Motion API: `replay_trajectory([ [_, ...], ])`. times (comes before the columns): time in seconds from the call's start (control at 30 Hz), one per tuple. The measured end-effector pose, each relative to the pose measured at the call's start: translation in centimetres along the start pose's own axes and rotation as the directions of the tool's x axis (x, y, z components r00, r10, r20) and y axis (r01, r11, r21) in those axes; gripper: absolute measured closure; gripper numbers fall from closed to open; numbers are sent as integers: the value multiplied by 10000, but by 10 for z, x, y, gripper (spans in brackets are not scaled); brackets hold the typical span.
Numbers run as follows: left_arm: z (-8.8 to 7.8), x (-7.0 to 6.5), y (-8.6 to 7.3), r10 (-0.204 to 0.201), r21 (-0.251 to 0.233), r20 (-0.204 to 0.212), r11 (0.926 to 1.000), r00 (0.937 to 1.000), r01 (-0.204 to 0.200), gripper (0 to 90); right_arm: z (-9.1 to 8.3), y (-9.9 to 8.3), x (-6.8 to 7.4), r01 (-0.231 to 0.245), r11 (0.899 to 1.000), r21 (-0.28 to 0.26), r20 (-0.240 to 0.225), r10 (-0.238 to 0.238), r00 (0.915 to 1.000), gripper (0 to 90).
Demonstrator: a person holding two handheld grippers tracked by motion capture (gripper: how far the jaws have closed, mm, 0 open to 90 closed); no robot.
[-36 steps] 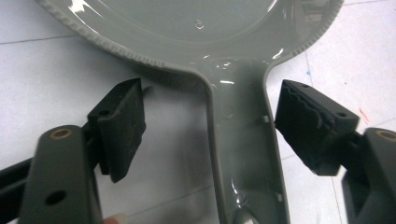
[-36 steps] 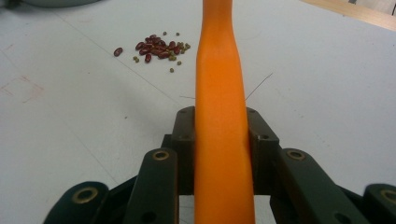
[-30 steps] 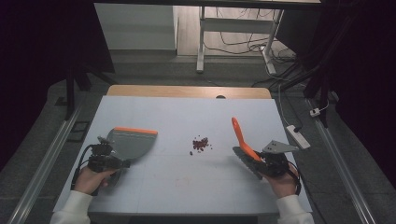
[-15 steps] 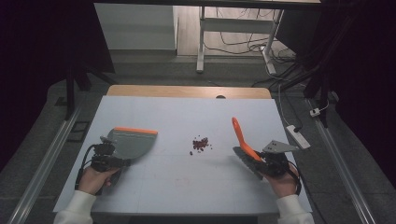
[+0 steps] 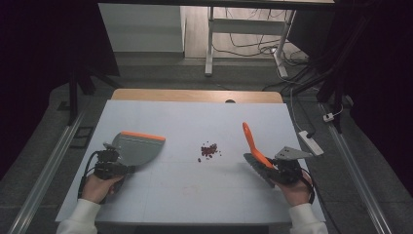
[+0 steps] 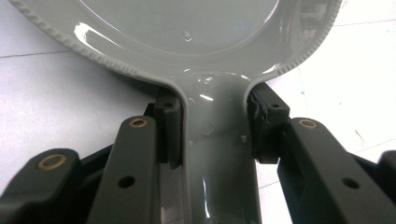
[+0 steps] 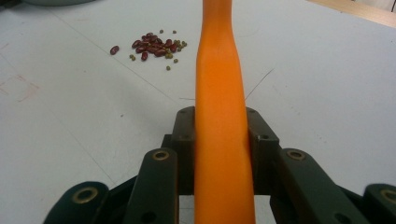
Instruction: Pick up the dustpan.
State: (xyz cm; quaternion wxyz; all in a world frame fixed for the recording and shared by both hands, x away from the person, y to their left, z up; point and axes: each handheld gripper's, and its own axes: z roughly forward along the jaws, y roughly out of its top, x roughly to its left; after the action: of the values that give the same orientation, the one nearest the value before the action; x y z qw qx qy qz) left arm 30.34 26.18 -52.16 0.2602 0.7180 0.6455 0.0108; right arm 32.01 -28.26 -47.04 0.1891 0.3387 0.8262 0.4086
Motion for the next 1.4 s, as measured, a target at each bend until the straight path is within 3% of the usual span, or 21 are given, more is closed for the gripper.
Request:
replay_trajectory([
  [0.53, -7, 7, -1, 224, -623, 226, 9978, 9995, -209, 617, -1, 0, -1, -49, 10000, -59, 12, 49, 10000, 701],
  [0.83, -12, 7, -3, 707, -1193, 478, 9908, 9964, -646, 616, -2, 0, -2, -33, 10000, -76, 35, 34, 10000, 701],
  [1.07, -17, 6, -4, 1262, -1708, 817, 9790, 9886, -1109, 616, -2, 0, -2, -39, 9999, -93, 29, 39, 10000, 701],
  [1.27, -15, 7, 1, 1634, -1736, 947, 9740, 9820, -1454, 616, -2, 1, -2, -30, 9999, -97, 59, 31, 10000, 701],
  [1.4, -12, 6, 12, 2033, -1761, 1041, 9672, 9736, -1831, 616, -3, 2, -4, -115, 9998, -131, 104, 117, 9999, 701],
])
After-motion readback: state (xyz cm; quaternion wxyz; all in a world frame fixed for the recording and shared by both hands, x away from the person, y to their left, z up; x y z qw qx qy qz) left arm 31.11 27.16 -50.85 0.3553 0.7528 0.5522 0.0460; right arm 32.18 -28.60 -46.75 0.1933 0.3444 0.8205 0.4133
